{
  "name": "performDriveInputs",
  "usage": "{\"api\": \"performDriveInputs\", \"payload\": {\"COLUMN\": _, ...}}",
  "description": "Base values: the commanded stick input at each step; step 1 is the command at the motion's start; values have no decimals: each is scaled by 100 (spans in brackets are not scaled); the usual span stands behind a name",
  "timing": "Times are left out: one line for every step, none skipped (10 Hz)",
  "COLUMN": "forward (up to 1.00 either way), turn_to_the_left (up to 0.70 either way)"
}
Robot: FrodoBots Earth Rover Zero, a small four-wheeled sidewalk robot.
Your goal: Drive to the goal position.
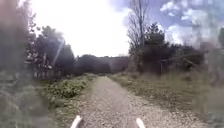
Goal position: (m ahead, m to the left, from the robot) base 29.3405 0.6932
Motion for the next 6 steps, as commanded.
{"api": "performDriveInputs", "payload": {"forward": 69, "turn_to_the_left": 0}}
{"api": "performDriveInputs", "payload": {"forward": 69, "turn_to_the_left": 0}}
{"api": "performDriveInputs", "payload": {"forward": 69, "turn_to_the_left": 0}}
{"api": "performDriveInputs", "payload": {"forward": 70, "turn_to_the_left": 0}}
{"api": "performDriveInputs", "payload": {"forward": 70, "turn_to_the_left": 0}}
{"api": "performDriveInputs", "payload": {"forward": 70, "turn_to_the_left": 0}}
